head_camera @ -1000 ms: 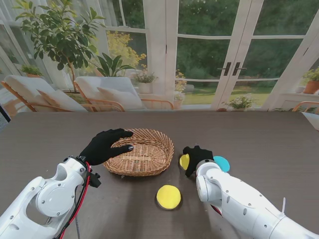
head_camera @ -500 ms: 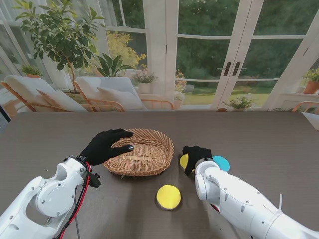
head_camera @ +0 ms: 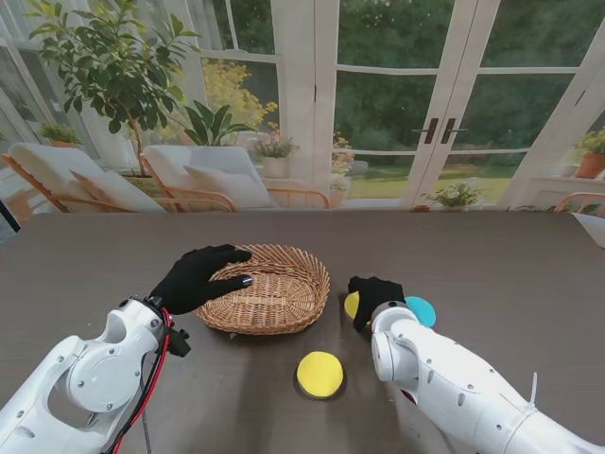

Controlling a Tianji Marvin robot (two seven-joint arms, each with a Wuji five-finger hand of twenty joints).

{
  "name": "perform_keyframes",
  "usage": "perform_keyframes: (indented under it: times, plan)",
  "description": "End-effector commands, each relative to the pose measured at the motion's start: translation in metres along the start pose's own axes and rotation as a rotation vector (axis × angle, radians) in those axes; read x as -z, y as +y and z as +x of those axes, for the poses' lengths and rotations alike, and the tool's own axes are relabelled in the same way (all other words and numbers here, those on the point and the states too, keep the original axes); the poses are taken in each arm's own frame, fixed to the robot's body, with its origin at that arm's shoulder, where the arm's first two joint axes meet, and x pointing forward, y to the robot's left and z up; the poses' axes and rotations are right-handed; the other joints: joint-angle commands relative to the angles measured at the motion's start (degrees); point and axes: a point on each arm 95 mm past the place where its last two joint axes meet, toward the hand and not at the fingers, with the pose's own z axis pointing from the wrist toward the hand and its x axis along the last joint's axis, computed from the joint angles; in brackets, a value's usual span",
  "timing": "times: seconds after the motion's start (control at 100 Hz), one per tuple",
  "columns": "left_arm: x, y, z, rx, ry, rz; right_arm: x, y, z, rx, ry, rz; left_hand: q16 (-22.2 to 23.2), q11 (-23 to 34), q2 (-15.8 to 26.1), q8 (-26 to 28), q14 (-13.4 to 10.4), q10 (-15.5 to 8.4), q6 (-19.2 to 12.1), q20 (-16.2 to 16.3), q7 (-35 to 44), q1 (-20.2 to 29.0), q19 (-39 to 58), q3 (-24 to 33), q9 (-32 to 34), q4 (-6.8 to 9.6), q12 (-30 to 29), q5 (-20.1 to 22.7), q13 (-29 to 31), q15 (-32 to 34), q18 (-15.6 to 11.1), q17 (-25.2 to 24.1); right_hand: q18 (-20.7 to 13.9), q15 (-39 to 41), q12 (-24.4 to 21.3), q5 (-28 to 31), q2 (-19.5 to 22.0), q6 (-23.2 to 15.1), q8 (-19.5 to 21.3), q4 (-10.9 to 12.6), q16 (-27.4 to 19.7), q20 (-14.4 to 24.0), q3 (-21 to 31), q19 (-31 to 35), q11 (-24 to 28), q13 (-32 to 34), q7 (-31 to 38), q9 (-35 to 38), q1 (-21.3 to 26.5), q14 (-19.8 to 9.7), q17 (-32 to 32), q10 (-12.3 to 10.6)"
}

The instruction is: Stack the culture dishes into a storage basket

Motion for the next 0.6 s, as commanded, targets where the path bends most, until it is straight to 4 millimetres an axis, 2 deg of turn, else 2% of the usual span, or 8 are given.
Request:
perform_keyframes:
  times: [0.0, 0.34, 0.59]
  plan:
    - [0.001, 0.001, 0.001, 0.001, 0.000, -0.016, 0.006, -0.018, -0.003, 0.010, -0.001, 0.051, 0.4, -0.7, 3.1, -0.1, 0.6, 0.5, 0.6, 0.6, 0.3, 1.3, -0.6, -0.6, 0.6, 1.83, 0.5, 0.7, 1.7, 0.4, 0.4, -0.6, 2.0, 1.3, 2.2, 4.6, 3.0, -1.6, 0.7, 3.9, 0.0, -2.1, 10.0, 4.2, 3.9, 2.9, 7.0, 7.2, 6.3, -0.9, 11.3, -3.2]
    - [0.002, -0.001, 0.001, -0.003, -0.001, -0.007, 0.018, 0.008, -0.010, 0.003, 0.008, 0.004, 0.4, -0.7, 3.1, 0.0, 0.7, 0.7, 0.7, 0.6, 0.4, 1.3, -0.6, -0.6, 0.8, 1.83, 0.6, 1.0, 1.9, 0.4, 0.5, -0.5, 2.1, 1.2, 2.6, 5.8, 4.9, -1.1, -0.1, 4.0, 0.4, -2.3, 9.6, 4.4, 3.4, 3.5, 7.5, 7.8, 6.2, -0.8, 11.7, -3.1]
    - [0.002, -0.002, 0.000, -0.006, -0.002, -0.009, 0.047, 0.031, -0.012, -0.021, 0.052, -0.026, 0.4, -0.7, 3.2, 0.0, 0.6, 0.7, 0.6, 0.6, 0.4, 1.2, -0.6, -0.6, 0.8, 1.82, 0.6, 1.0, 2.0, 0.5, 0.4, -0.5, 1.9, 1.6, 2.9, 6.0, 5.9, -0.9, -0.5, 4.3, 0.7, -2.1, 8.5, 5.0, 3.0, 3.5, 7.5, 7.6, 6.2, -0.7, 11.7, -2.9]
